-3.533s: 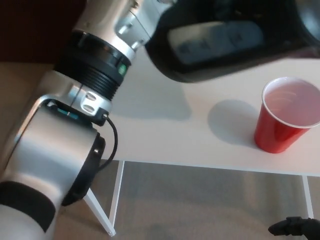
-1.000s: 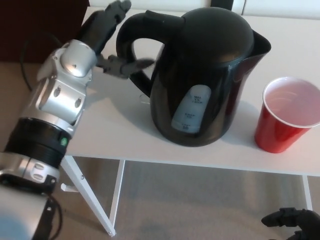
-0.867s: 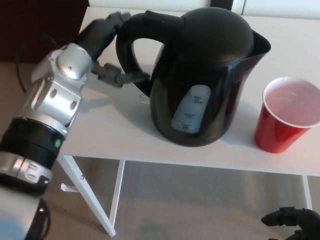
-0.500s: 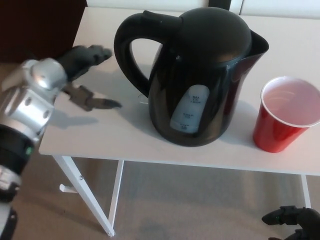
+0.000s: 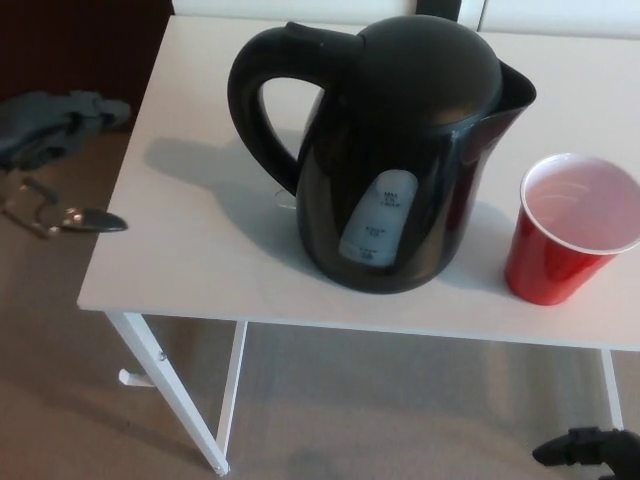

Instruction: The robot walk towards a table in front and uses its left hand to pick up the pot from the base and pour water to the cup on the right hand side

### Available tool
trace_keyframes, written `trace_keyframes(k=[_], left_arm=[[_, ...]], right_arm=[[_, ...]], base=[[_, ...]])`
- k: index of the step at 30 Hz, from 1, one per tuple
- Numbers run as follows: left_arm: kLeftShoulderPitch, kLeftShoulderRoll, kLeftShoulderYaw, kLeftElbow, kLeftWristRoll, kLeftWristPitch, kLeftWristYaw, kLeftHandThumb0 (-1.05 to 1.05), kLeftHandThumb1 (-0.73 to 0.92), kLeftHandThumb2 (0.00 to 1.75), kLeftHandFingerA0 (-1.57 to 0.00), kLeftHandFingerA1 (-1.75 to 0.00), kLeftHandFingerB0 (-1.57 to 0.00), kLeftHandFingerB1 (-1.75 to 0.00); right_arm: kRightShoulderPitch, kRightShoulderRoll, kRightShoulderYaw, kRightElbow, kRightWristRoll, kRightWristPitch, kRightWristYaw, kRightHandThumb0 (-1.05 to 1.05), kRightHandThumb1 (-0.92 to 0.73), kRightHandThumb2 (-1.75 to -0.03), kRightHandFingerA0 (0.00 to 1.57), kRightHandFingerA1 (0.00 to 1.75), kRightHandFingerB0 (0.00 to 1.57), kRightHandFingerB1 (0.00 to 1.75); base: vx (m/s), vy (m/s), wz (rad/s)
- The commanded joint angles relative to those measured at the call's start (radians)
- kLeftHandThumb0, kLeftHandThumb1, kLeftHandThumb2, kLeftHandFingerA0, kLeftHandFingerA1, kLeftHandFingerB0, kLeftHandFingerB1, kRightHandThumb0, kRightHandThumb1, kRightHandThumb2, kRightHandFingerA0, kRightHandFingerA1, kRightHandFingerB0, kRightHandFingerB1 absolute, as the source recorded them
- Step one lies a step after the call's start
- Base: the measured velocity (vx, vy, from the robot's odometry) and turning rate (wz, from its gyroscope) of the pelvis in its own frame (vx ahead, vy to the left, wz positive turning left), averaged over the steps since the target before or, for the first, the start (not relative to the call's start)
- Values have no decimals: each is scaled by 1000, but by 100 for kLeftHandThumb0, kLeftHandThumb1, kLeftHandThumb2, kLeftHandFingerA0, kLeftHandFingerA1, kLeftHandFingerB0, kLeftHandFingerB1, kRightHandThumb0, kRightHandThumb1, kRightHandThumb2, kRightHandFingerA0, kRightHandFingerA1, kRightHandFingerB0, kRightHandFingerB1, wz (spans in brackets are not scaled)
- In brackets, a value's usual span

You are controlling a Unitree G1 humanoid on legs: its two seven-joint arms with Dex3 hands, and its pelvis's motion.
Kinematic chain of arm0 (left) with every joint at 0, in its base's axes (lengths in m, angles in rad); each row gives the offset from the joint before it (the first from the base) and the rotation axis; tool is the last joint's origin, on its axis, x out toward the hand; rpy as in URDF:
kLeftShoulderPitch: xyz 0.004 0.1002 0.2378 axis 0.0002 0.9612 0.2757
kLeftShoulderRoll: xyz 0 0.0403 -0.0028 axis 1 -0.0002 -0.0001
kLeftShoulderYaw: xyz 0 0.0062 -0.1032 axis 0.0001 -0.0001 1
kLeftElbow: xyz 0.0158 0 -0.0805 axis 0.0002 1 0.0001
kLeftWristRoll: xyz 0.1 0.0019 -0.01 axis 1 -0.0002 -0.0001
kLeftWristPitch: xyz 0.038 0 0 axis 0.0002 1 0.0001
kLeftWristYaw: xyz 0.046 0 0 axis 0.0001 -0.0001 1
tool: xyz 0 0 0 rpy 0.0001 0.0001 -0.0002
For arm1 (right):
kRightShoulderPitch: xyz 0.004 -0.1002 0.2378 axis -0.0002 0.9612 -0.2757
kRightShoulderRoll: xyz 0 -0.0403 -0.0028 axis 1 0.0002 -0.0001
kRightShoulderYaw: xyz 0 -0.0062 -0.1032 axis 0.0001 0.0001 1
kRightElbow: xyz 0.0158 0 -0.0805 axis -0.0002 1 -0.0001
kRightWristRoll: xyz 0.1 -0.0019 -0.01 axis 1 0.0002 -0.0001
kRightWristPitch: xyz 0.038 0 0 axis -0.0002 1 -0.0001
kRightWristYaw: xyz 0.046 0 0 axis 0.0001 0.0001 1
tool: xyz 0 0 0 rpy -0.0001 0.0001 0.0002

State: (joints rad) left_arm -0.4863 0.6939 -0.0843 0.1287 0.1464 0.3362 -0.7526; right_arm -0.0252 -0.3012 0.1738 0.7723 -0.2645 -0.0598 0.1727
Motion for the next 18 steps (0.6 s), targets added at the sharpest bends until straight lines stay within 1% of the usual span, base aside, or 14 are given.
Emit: trace_keyframes(k=[1, 3, 5, 7, 8, 9, 10, 11, 12, 13, 15, 16, 17, 18], left_arm=[[374, -26, 343, -282, -283, 34, -68, -60, 39, 66, 0, 0, 0, 0], [401, -38, 368, -308, -290, 41, -67, -60, 39, 66, 0, 0, 0, 0], [709, -236, 586, -428, -443, -57, -46, -58, 44, 67, 0, 0, 0, 0], [747, -263, 615, -449, -460, -63, -45, -58, 44, 67, 0, 0, 0, 0], [881, -376, 657, -405, -500, -113, -33, -55, 51, 70, 0, 0, 0, 0], [939, -428, 675, -389, -515, -133, -28, -55, 51, 70, 0, 0, 0, 0], [940, -430, 675, -392, -514, -132, -29, -55, 51, 70, 0, 0, 0, 0], [958, -451, 677, -374, -509, -137, -24, -52, 61, 58, 0, 0, 0, 0], [981, -474, 681, -348, -504, -143, -17, -52, 61, 58, 0, 0, 0, 0], [1016, -510, 663, -218, -404, -237, 70, -73, 58, 83, 0, -13, 0, -3], [1031, -530, 658, -167, -360, -278, 103, -73, 58, 83, 0, -13, 0, -3], [1027, -544, 648, -31, -332, -279, 132, -75, 78, 99, 0, -10, 0, -7], [1026, -548, 646, 9, -324, -282, 140, -75, 78, 99, 0, -10, 0, -7], [1015, -531, 619, 118, -265, -337, 181, -69, 77, 92, 0, -11, 0, -13]], right_arm=[[107, -5, -39, 99, 48, -57, -3, -35, -62, -57, 70, 54, 54, 46], [109, -4, -42, 107, 46, -64, -3, -35, -62, -57, 70, 54, 54, 46], [147, 3, -71, 196, 68, -118, -19, -36, -61, -57, 71, 56, 54, 47], [150, 4, -76, 210, 69, -128, -20, -36, -61, -57, 71, 56, 54, 47], [166, 1, -121, 227, 104, -139, -29, -34, -63, -58, 69, 55, 52, 46], [173, -1, -141, 237, 119, -146, -32, -34, -63, -58, 69, 55, 52, 46], [173, -1, -143, 240, 119, -148, -32, -34, -63, -58, 69, 55, 52, 46], [179, -1, -155, 247, 127, -151, -31, -34, -63, -58, 67, 54, 52, 46], [187, 0, -169, 254, 137, -153, -31, -34, -63, -58, 67, 54, 52, 46], [194, 1, -182, 275, 144, -164, -35, -35, -63, -58, 68, 57, 51, 46], [197, 1, -190, 287, 144, -173, -36, -35, -63, -58, 68, 57, 51, 46], [195, 8, -208, 285, 157, -152, -33, -36, -62, -58, 70, 61, 50, 46], [194, 10, -214, 285, 160, -148, -31, -36, -62, -58, 70, 61, 50, 46], [188, 16, -220, 290, 159, -145, -34, -35, -63, -58, 68, 61, 50, 45]], base=[[0, 0, 0], [0, 0, 0], [0, 0, 0], [0, 0, 0], [0, 0, 0], [0, 0, 0], [0, 0, 0], [0, 0, 0], [0, 0, 0], [0, 0, 0], [0, 0, 0], [0, 0, 0], [0, 0, 0], [0, 0, 0]])
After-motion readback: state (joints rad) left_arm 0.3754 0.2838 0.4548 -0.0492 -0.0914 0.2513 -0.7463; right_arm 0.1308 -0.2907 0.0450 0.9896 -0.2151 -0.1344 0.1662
